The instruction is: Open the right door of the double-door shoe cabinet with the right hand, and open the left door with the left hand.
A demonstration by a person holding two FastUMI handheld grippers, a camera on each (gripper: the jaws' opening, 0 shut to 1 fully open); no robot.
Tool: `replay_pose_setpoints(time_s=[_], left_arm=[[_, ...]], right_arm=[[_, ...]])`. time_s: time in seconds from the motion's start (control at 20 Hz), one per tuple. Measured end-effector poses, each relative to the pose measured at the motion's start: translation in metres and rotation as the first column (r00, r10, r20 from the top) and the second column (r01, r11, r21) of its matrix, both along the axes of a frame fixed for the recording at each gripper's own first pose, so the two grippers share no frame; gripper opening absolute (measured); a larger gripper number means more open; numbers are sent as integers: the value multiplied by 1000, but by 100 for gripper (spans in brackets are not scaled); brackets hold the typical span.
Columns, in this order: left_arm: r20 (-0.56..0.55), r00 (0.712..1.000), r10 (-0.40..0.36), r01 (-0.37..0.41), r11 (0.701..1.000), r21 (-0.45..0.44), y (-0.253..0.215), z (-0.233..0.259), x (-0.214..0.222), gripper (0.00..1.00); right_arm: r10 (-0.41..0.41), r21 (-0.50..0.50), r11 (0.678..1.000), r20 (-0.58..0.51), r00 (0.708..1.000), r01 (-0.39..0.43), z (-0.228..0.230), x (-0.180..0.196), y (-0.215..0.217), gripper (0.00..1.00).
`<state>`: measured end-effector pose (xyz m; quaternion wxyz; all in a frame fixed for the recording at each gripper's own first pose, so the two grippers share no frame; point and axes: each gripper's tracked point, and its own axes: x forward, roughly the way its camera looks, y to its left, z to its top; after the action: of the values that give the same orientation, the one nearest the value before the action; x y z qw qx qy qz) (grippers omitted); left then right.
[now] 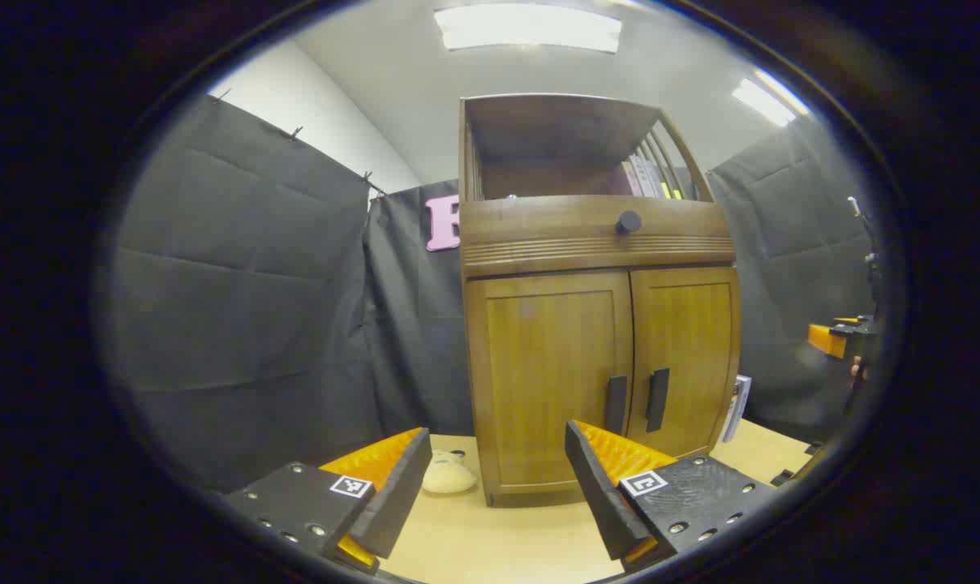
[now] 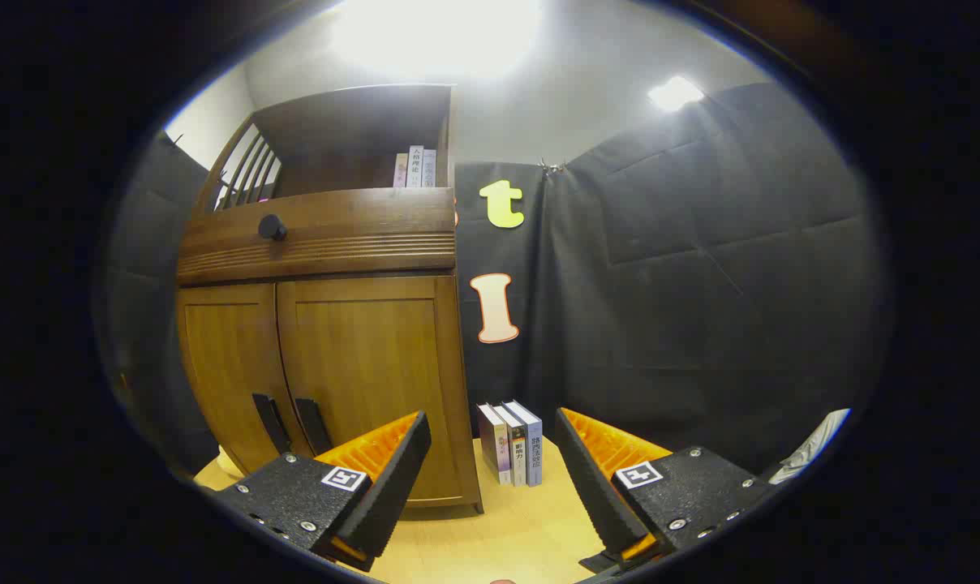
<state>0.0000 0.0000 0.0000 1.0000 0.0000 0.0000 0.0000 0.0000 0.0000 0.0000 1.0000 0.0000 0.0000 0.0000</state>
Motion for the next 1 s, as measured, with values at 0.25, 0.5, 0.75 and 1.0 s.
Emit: replay_pose_setpoints(time_s=[0.25, 0.5, 0.75, 1.0], left_arm=[[-12, 999, -32, 31, 998, -59, -14, -10, -2, 100], [-19, 1000, -23, 22, 998, -55, -7, -14, -4, 100], [-34, 999, -18, 16, 998, -64, -5, -21, -1, 100], [-58, 998, -23, 19, 997, -69, -7, -31, 2, 94]], right_arm=[[52, -24, 998, -6, 999, -52, 1, 3, 0, 95], [101, -28, 995, 2, 995, -101, 3, 0, -3, 95], [134, -29, 990, -14, 991, -135, 0, 5, 1, 95], [180, -18, 983, -25, 983, -181, -9, 11, 5, 95]])
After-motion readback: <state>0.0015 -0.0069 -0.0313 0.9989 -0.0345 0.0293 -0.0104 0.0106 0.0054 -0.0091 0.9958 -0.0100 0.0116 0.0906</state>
